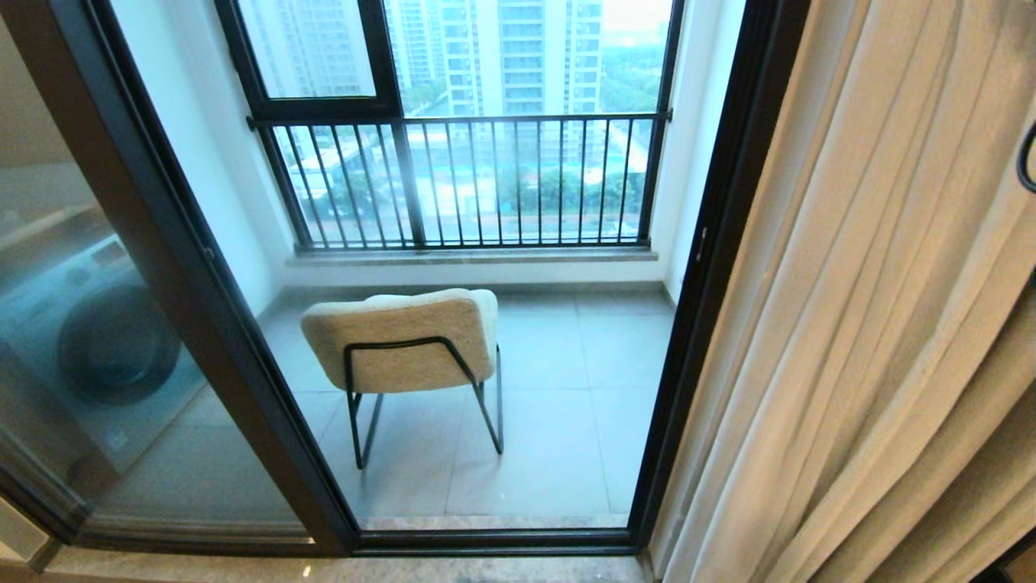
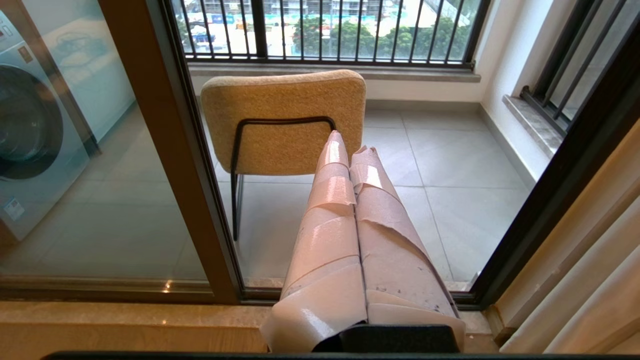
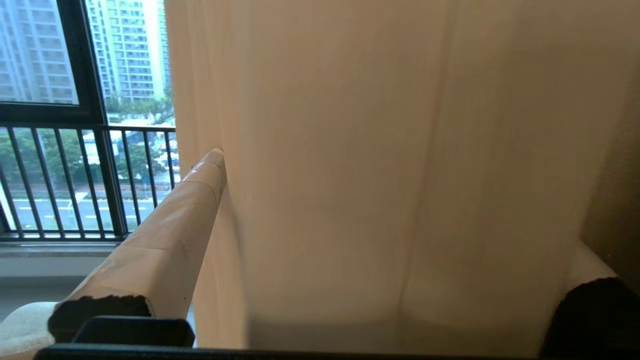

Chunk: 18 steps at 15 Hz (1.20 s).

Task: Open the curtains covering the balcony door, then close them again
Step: Close the inner curtains on both sides

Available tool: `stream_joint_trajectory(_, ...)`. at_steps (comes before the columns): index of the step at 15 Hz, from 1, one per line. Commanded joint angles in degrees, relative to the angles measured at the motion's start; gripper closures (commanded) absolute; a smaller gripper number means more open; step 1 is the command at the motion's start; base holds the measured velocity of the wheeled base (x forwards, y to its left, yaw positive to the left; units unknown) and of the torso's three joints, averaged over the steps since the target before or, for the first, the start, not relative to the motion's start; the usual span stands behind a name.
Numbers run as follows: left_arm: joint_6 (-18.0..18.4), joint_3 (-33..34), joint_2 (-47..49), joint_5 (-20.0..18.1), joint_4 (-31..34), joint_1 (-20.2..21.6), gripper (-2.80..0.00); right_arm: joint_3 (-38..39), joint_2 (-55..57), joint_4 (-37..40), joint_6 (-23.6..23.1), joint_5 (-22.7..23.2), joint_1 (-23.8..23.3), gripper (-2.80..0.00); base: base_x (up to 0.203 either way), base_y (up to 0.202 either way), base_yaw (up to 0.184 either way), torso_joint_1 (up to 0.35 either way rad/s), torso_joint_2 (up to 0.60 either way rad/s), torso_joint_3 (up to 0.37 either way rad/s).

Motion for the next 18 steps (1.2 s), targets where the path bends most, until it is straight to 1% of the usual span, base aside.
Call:
stream_joint_trajectory(1, -0.03, 0.00, -0.02, 0.04, -0.05, 0.01, 0.00, -2.09, 3.85, -0.25, 0.00, 0.07, 0.71, -2.80, 0.000, 0.000, 0.000, 0.000, 0.00, 0.000)
stream_joint_trajectory(5, -0.03, 0.00, -0.02, 0.04, -0.05, 0.01, 0.00, -3.24, 5.69, -2.76, 0.02, 0.19, 1.68, -2.80, 0.000, 0.000, 0.000, 0.000, 0.00, 0.000)
stream_joint_trajectory(11, -0.03, 0.00, -0.02, 0.01, -0.05, 0.01, 0.00, -3.15, 5.97, -3.41, -0.62, 0.19, 2.23, -2.80, 0.000, 0.000, 0.000, 0.000, 0.00, 0.000)
stream_joint_trajectory(12, -0.03, 0.00, -0.02, 0.04, -0.03, 0.01, 0.00, -3.15, 5.97, -3.69, -0.53, 0.19, 2.23, 0.00, 0.000, 0.000, 0.000, 0.000, 0.00, 0.000)
stream_joint_trajectory(18, -0.03, 0.00, -0.02, 0.04, -0.05, 0.01, 0.00, -2.79, 5.27, -5.42, -0.18, 0.11, 2.23, 0.00, 0.000, 0.000, 0.000, 0.000, 0.00, 0.000)
